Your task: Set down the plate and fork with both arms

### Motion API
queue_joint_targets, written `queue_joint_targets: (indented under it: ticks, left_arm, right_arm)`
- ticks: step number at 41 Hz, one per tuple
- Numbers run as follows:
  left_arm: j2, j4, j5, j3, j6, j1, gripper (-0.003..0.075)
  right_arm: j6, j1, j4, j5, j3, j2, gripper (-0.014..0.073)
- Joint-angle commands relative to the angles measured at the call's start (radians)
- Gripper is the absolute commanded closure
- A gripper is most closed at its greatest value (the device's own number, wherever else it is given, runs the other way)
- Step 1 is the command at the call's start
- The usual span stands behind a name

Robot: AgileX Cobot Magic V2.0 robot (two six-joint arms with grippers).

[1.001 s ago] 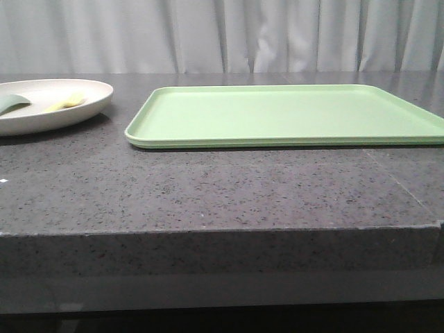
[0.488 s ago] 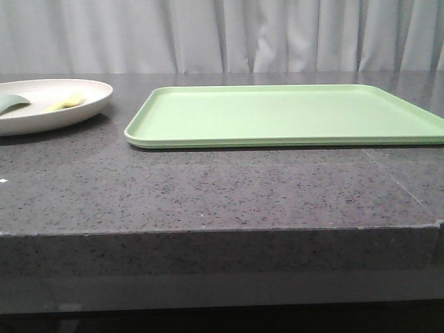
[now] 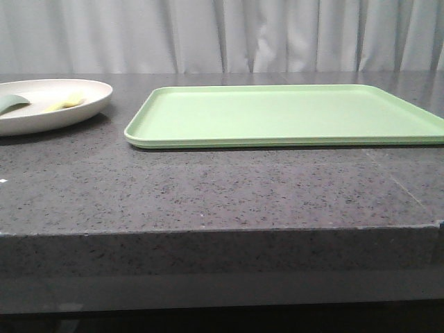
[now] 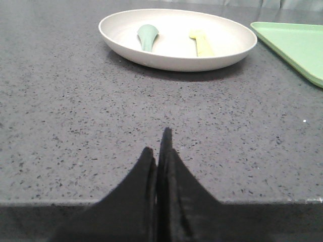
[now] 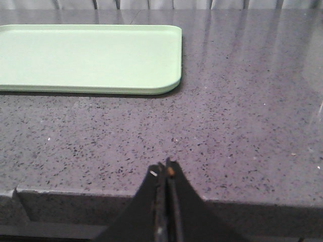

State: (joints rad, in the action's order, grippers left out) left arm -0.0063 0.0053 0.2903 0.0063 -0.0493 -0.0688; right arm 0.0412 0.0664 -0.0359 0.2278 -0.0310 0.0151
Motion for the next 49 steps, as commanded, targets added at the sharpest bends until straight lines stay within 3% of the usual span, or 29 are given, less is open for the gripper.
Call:
queue_joint_targets:
  ticks: [1, 11, 24, 35, 41, 49]
  left_arm:
    - [-0.018, 0.025, -0.123, 0.003, -0.001, 0.003, 0.0738]
    - [-0.018, 0.025, -0.170, 0.003, -0.001, 0.003, 0.0738]
    - [-0.018, 0.025, -0.381, 0.003, -0.001, 0.003, 0.0738]
    - [-0.018, 0.025, -0.488, 0.001, -0.001, 0.003, 0.0738]
    - [-0.018, 0.011, -0.621, -0.008, -0.001, 0.003, 0.0738]
    - [0.008, -0.044, -0.477, -0.133, -0.001, 0.003, 0.0738]
  right_arm:
    - [-0.006, -0.007, 0.010, -0.085, 0.008, -0.003, 0.0708]
    - [-0.006, -0.007, 0.011, -0.086, 0.008, -0.003, 0.0708]
    - [-0.006, -0.007, 0.011, -0.088, 0.008, -0.003, 0.0708]
    - [-0.005, -0.006, 0.011, -0.284, 0.017, -0.003, 0.0708]
    - [-0.005, -0.006, 0.011, -0.267, 0.109, -0.003, 0.0708]
    - [-0.005, -0.006, 0.011, -0.138, 0.324, -0.028, 0.0708]
